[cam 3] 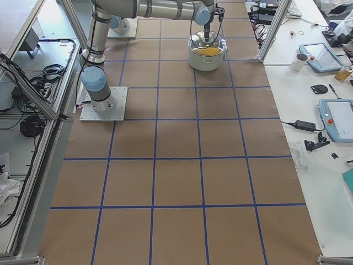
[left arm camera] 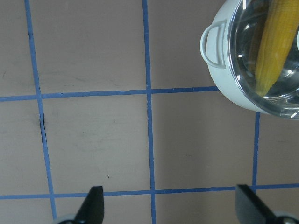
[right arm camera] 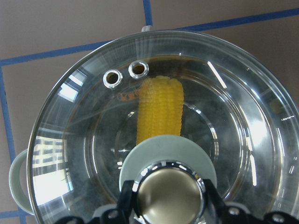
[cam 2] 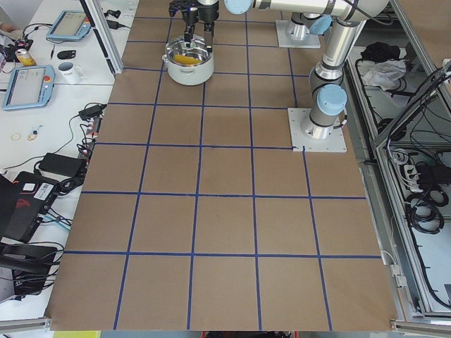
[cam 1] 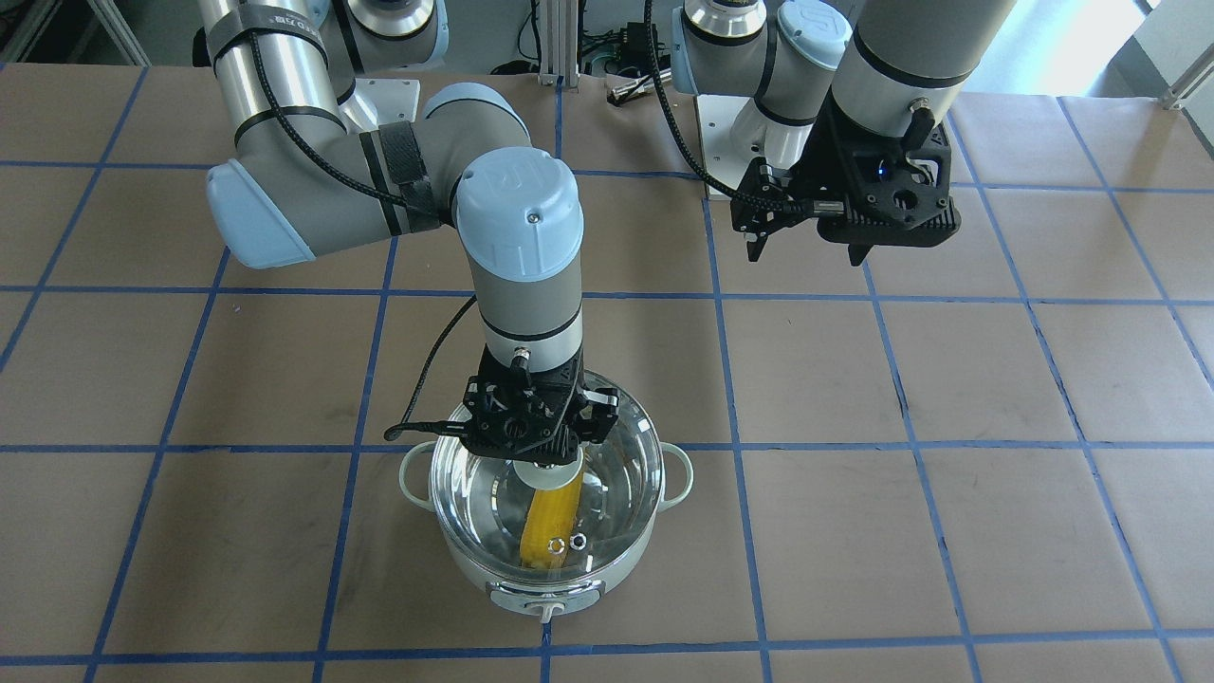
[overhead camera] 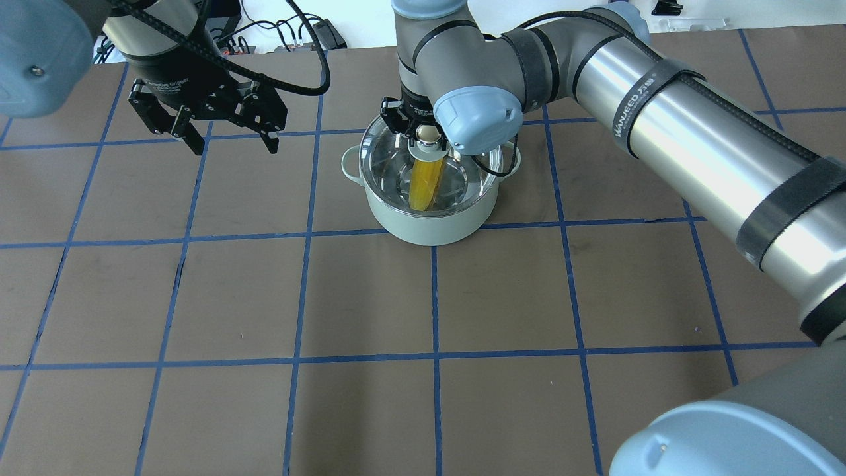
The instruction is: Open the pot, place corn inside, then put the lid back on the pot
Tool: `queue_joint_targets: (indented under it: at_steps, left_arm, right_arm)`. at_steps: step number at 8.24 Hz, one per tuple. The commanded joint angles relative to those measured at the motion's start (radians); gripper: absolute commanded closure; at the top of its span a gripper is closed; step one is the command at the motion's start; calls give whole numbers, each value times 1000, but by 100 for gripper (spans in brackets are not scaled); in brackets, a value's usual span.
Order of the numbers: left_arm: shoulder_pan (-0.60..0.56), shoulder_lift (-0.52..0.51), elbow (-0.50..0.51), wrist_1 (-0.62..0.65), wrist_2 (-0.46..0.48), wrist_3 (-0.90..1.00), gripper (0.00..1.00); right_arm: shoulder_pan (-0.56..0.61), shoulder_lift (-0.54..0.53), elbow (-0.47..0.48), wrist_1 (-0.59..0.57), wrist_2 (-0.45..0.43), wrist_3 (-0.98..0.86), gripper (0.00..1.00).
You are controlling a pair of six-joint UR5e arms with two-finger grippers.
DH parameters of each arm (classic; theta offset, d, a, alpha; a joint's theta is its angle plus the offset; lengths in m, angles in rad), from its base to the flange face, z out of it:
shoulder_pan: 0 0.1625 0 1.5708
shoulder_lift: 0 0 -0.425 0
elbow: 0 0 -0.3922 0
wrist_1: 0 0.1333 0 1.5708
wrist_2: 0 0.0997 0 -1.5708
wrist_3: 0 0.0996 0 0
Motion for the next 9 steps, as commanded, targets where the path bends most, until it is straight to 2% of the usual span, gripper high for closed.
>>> queue_joint_targets:
  at_steps: [1, 2, 3, 4, 5, 7, 9]
  left_arm:
    - [0, 0, 0, 0, 0, -1, 0]
    - [0, 0, 0, 0, 0, -1, 0]
    - [0, -1, 0, 0, 1, 1, 0]
    - [0, -2, 0, 0, 2, -1, 0]
    - [2, -2, 0, 0, 0, -1, 0]
    - [2, -3, 0, 0, 0, 1, 0]
    - [2, -5, 0, 0, 0, -1, 0]
  right_arm:
    - [0, 0, 4, 5, -4, 0, 98]
    - [0, 2, 9, 5, -7, -3, 91]
    - [0, 2, 9, 5, -9, 4, 55]
    - [0, 2, 9, 5, -10, -2, 12]
    - [-3, 0, 7, 5, -9, -2, 0]
    - [-33, -21, 9, 8, 2, -14, 0]
    - [-112, -119, 21, 119, 11, -113, 0]
